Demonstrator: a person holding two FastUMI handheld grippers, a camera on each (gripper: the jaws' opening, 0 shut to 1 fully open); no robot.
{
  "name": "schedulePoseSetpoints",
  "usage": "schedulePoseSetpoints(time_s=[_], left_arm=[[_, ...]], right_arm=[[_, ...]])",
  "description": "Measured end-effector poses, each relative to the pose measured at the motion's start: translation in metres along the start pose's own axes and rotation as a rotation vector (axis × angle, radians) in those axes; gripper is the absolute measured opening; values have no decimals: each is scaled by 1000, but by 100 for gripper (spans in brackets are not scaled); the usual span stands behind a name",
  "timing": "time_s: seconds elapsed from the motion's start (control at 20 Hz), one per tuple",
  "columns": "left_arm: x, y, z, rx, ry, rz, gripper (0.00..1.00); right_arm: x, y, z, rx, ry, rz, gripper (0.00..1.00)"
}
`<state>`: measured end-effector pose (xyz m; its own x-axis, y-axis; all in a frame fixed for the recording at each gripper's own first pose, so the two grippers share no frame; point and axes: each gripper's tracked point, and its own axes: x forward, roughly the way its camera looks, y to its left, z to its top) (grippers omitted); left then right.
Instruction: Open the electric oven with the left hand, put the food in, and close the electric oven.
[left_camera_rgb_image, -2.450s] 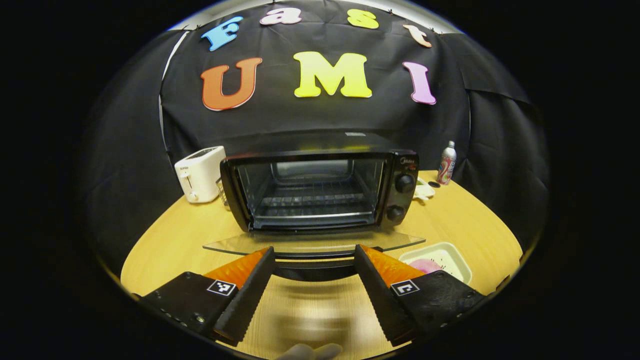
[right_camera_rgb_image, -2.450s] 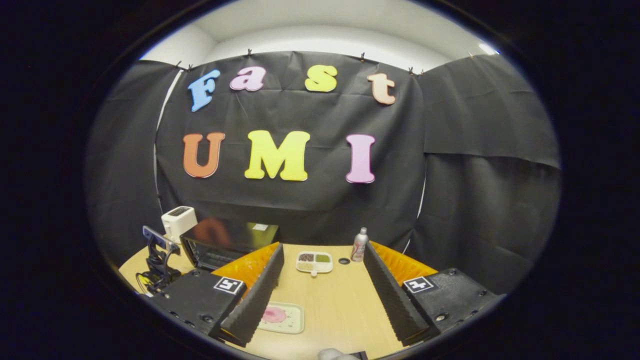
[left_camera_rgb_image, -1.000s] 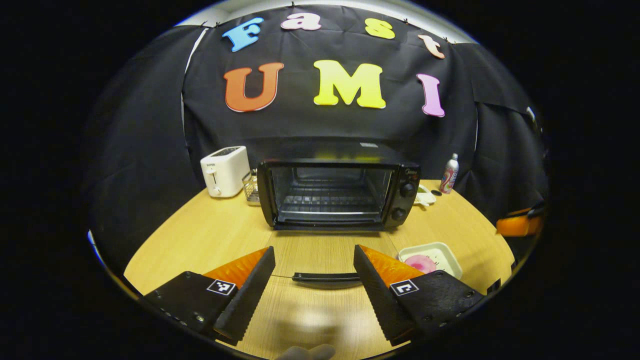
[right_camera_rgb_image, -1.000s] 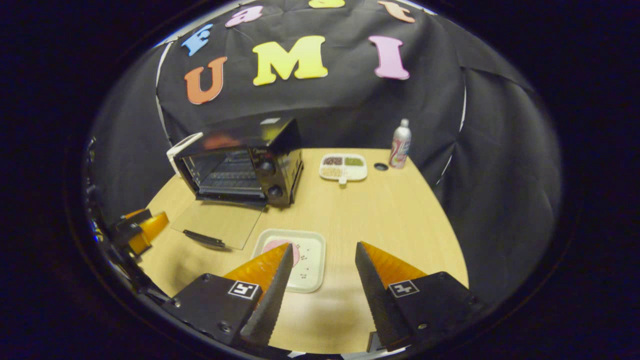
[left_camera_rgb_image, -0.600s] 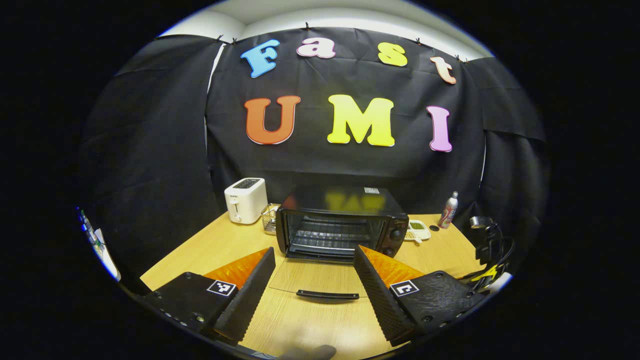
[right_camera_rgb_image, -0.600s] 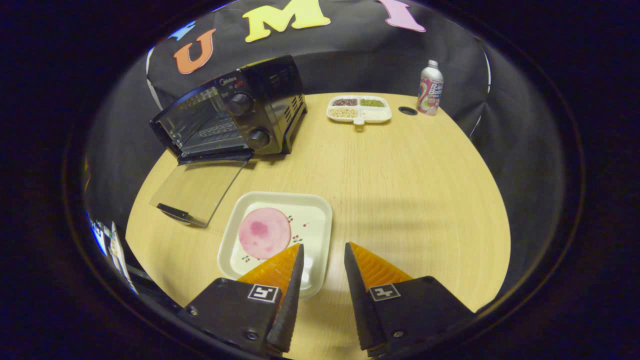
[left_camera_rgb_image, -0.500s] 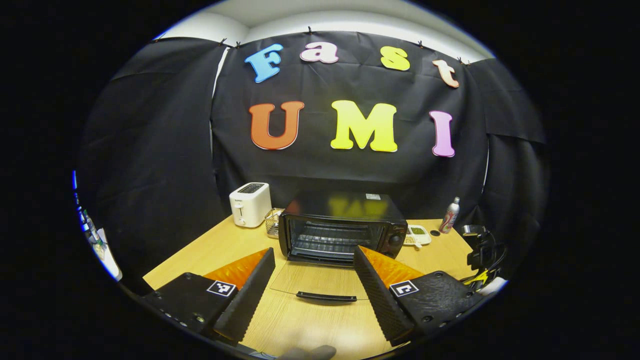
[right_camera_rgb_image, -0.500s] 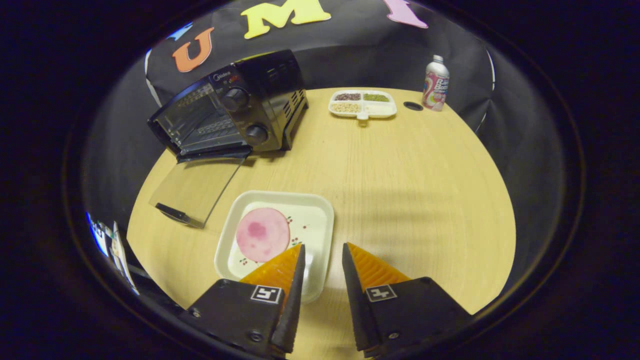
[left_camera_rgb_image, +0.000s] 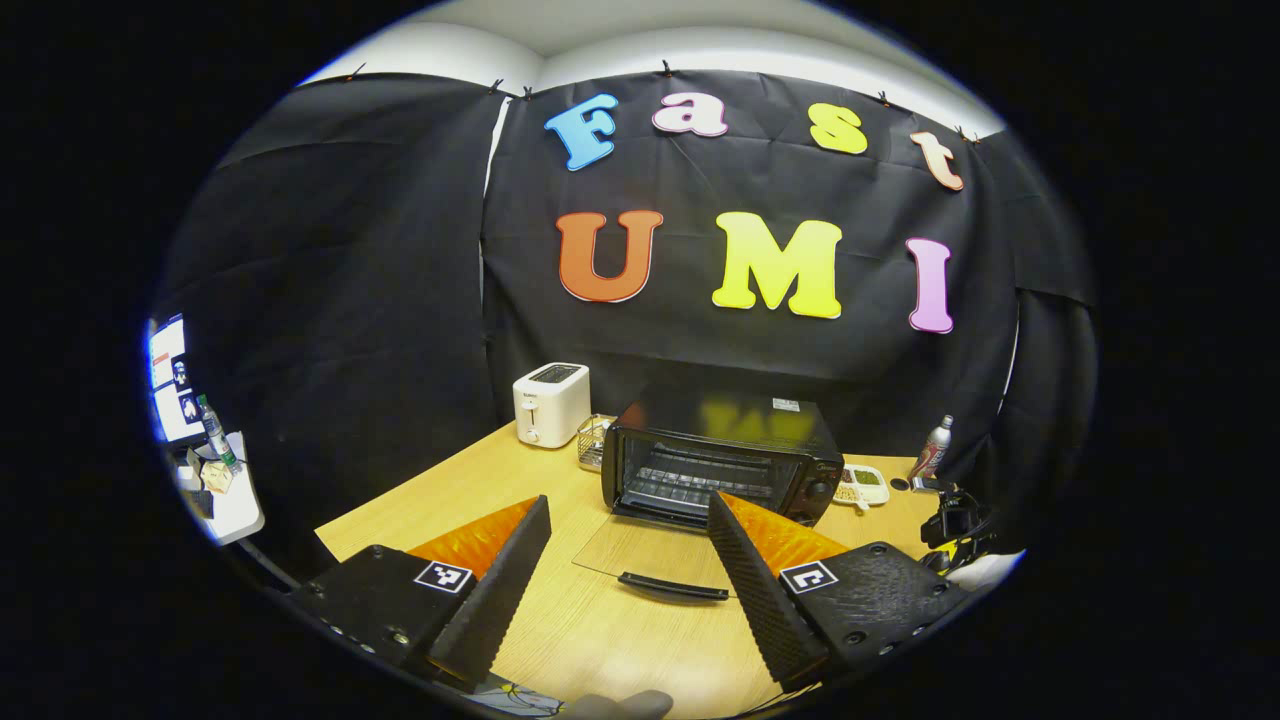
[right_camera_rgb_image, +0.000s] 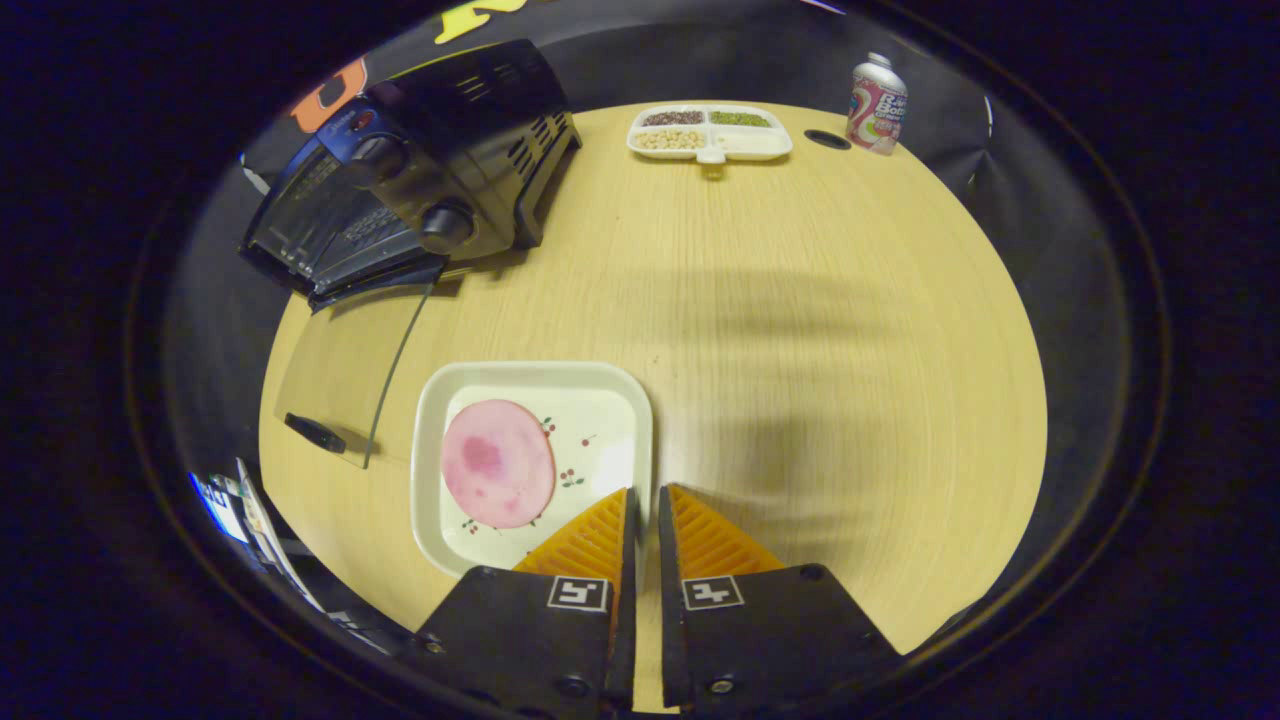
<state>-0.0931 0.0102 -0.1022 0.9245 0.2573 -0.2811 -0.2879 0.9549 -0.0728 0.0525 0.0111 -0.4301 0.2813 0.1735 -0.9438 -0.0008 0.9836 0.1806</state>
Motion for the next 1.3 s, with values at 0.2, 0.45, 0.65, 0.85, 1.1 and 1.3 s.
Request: schedulePoseSetpoints(time_s=[0.2,0.45,0.65,0.85,1.1,1.3], left_arm=[[5,1,-6,-9,1,-50,96],[16,-1,-9,-31,-3,-135,96],[27,7,-2,-21,-6,-170,96],[28,22,4,-9,-2,-174,96],[27,29,10,-2,-1,-179,96],[27,31,14,-7,-1,-187,96]], right_arm=[[1,0,5,57,96,12,7],[-1,2,5,74,147,95,2],[-3,4,-1,170,118,247,2],[-12,8,0,259,43,355,3],[-30,12,2,375,-56,435,1],[-49,12,4,446,-152,446,1]])
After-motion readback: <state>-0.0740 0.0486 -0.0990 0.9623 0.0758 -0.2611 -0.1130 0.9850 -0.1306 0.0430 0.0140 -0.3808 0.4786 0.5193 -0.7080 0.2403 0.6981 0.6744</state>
